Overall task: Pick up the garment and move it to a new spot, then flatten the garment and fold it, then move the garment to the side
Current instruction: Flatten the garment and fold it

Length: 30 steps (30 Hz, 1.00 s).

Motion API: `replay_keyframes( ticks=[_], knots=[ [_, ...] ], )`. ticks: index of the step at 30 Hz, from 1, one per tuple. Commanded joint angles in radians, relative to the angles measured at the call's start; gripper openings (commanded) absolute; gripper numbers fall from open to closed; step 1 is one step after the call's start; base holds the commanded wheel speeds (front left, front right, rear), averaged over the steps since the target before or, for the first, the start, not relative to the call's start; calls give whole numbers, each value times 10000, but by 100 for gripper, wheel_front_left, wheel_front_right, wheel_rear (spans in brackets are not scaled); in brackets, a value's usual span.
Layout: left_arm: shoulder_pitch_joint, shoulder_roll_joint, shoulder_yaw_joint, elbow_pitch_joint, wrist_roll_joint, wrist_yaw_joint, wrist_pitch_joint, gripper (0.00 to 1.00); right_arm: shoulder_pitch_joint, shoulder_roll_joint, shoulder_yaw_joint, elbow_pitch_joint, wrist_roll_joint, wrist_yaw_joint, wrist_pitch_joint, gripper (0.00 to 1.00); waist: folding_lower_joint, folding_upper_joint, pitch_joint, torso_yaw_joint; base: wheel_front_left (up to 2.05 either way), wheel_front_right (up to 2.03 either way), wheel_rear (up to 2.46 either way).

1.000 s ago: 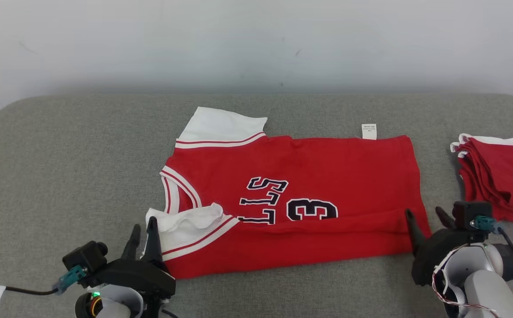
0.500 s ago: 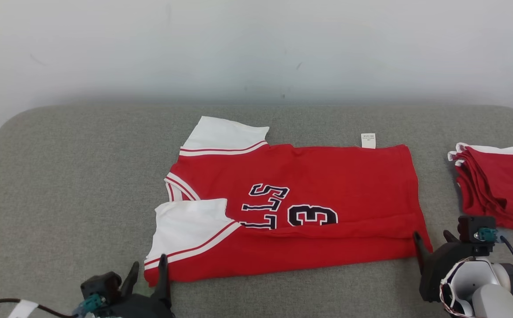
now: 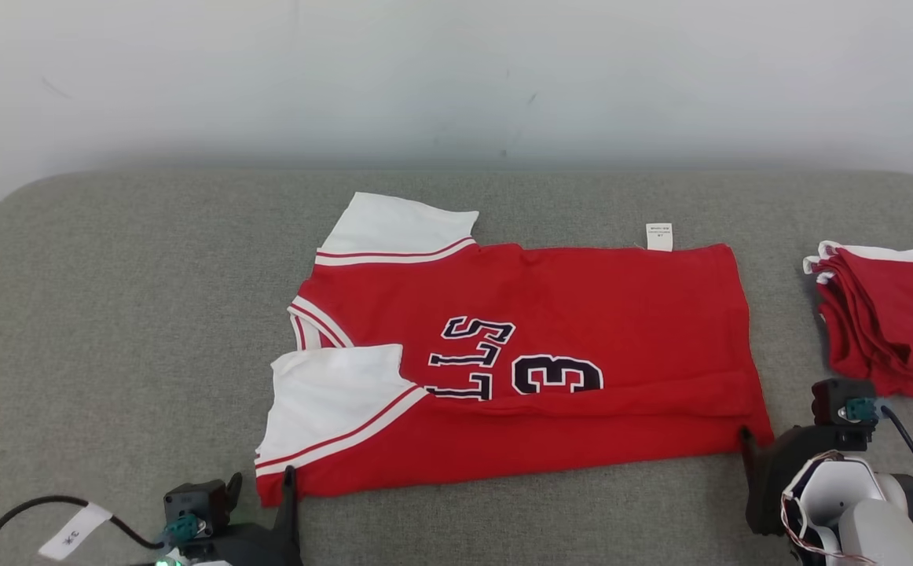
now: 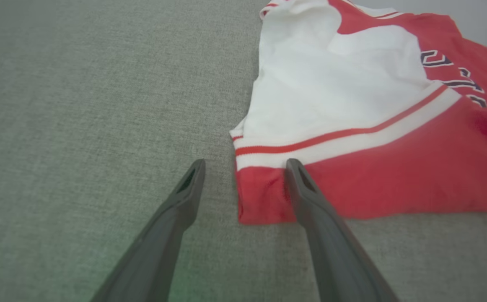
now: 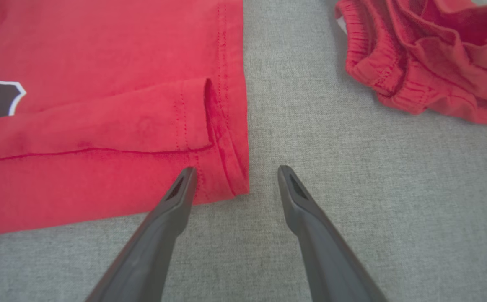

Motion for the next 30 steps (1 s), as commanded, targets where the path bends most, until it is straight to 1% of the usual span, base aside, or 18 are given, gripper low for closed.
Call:
replay_keyframes(
  ticks=[1,9,14,18,21,22,23,26,30],
  knots=[
    [-148,45,-64,167,51,-4,44,100,-153,58,-36,64,-131,-27,59,100,1,-1,48,-15,0,0,0],
    [-447,-39,-326,766,151,-236,97,100,-554,173,-230,433,-160,-27,302,100,1,-1,241,21,0,0,0],
    [-666,-146,-380,949,135,-285,20,100,-775,191,-285,391,-257,-27,161,100,1,-1,359,104,0,0,0],
    [-722,-189,-385,1033,105,-316,-15,100,-766,206,-181,339,-241,-27,413,100,1,-1,365,123,0,0,0],
    [-746,-227,-379,1145,72,-316,-36,100,-732,71,112,238,-267,-27,646,100,1,-1,367,125,0,0,0],
    [-748,-241,-379,1180,67,-319,-48,100,-736,36,180,196,-282,-27,743,96,1,-1,369,122,0,0,0],
    [-744,-256,-380,1210,62,-324,-45,99,-724,28,240,152,-273,-27,820,81,1,-1,371,118,0,0,0],
    [-759,-315,-402,1302,41,-344,-62,95,-643,24,276,46,-216,-27,1074,45,1,-1,382,111,0,0,0],
    [-816,-376,-437,1417,31,-376,-73,93,-497,-23,291,-116,-297,-27,1247,37,1,-1,397,125,0,0,0]
  ],
)
